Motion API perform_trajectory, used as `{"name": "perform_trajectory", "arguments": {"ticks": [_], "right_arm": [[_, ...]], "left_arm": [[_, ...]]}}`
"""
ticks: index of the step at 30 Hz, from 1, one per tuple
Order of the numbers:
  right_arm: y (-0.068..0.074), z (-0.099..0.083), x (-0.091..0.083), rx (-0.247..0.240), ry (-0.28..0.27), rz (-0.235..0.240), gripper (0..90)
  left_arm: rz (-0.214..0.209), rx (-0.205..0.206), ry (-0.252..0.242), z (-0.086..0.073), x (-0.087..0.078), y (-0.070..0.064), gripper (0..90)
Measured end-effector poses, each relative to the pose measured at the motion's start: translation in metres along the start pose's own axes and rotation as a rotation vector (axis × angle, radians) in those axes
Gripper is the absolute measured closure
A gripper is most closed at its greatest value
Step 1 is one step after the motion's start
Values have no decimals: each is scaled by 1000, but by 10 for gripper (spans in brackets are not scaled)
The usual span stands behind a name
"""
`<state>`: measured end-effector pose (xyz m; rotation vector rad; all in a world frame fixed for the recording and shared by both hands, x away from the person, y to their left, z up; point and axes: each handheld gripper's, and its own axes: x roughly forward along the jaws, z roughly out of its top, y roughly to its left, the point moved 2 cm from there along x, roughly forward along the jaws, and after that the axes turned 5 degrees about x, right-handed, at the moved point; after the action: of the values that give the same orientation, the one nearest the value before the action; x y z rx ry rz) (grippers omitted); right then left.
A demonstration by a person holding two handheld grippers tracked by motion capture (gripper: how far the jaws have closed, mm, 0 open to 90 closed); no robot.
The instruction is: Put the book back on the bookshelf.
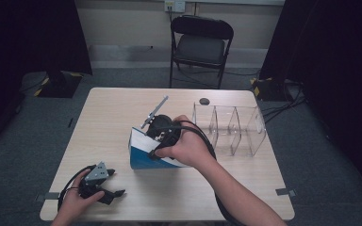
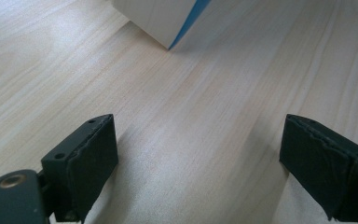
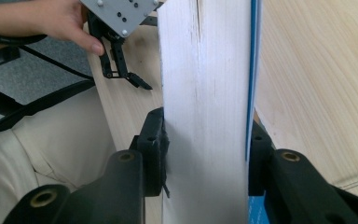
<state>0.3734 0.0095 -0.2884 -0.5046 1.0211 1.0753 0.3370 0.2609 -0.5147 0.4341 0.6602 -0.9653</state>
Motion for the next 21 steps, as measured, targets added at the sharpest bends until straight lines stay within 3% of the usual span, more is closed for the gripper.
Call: {"name": "perform_trajectory", "arguments": {"ticks": [9, 21], "right_arm": [[-7, 6, 4, -5, -75, 1, 592], [-17, 14, 6, -37, -119, -16, 576]], "left_arm": [[4, 5, -10, 0, 0, 0, 108], [2, 8, -4, 0, 0, 1, 108]]}}
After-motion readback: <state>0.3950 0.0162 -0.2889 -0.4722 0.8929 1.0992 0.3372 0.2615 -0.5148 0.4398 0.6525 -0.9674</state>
